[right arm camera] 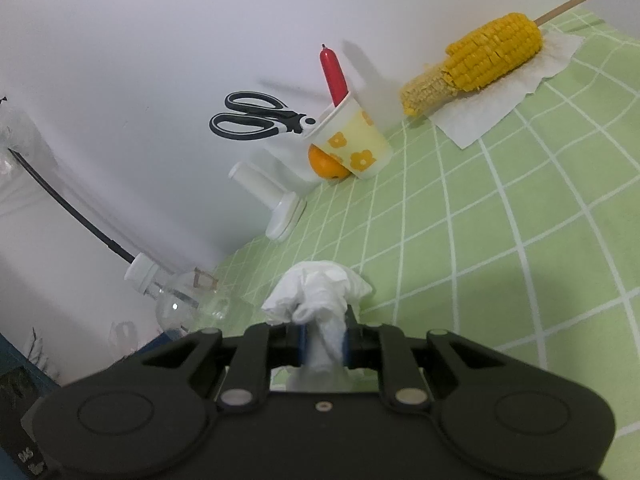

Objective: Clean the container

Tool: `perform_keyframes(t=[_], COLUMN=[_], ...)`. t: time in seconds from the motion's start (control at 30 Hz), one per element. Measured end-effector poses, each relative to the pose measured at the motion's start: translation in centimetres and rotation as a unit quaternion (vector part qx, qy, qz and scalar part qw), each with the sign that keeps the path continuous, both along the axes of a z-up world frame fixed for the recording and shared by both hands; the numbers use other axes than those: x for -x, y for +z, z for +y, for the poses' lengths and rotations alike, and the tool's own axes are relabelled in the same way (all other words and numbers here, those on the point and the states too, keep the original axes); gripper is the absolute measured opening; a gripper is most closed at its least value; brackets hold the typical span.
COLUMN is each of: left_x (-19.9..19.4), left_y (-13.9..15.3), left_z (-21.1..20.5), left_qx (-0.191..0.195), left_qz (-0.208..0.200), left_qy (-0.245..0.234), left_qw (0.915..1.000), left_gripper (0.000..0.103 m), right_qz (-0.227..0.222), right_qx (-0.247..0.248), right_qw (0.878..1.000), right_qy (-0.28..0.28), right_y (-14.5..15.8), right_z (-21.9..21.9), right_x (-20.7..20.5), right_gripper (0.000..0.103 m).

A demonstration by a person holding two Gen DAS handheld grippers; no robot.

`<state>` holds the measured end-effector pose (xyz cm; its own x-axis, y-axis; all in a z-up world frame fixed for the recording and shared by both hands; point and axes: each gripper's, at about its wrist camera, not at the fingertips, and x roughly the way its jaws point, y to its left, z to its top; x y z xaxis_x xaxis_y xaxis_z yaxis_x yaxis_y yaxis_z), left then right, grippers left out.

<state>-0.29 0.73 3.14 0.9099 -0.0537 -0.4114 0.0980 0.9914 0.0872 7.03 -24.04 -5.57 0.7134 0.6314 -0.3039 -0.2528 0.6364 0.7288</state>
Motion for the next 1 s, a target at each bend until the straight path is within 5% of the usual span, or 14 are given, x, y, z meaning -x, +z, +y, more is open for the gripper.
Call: perform_keyframes(t=[0.2, 0.3, 0.57, 0.87, 1.0], left_x=[0.8, 0.8, -1.8, -2.7, -3.3], left_y=[0.0, 0.5, 0.0, -0.5, -0.6], left_z=[1.7, 1.2, -3.4, -3.4, -3.8], left_qx=[0.002, 0.029, -0.009, 0.026, 0.035], left_qz=[0.008, -0.001, -0.009, -0.004, -0.004], left_qy=[0.049, 0.034, 0.019, 0.038, -0.012], left_qw=[0.9988, 0.999, 0.9997, 0.9989, 0.9993], left_gripper=[0.077, 0.081, 0.082, 0.06, 0.06], right_qz=[-0.002, -0.001, 0.0, -0.002, -0.005], right_qx=[-0.003, -0.004, -0.005, -0.004, -0.004], right_qw=[1.0, 1.0, 1.0, 1.0, 1.0], right_qy=[0.004, 0.005, 0.005, 0.005, -0.001], right_y=[0.1, 0.0, -0.1, -0.2, -0.1], right_z=[0.1, 0.2, 0.1, 0.0, -0.1], right_x=[0.0, 0.0, 0.0, -0.3, -0.2], right_gripper=[0.016, 0.016, 0.016, 0.016, 0.016])
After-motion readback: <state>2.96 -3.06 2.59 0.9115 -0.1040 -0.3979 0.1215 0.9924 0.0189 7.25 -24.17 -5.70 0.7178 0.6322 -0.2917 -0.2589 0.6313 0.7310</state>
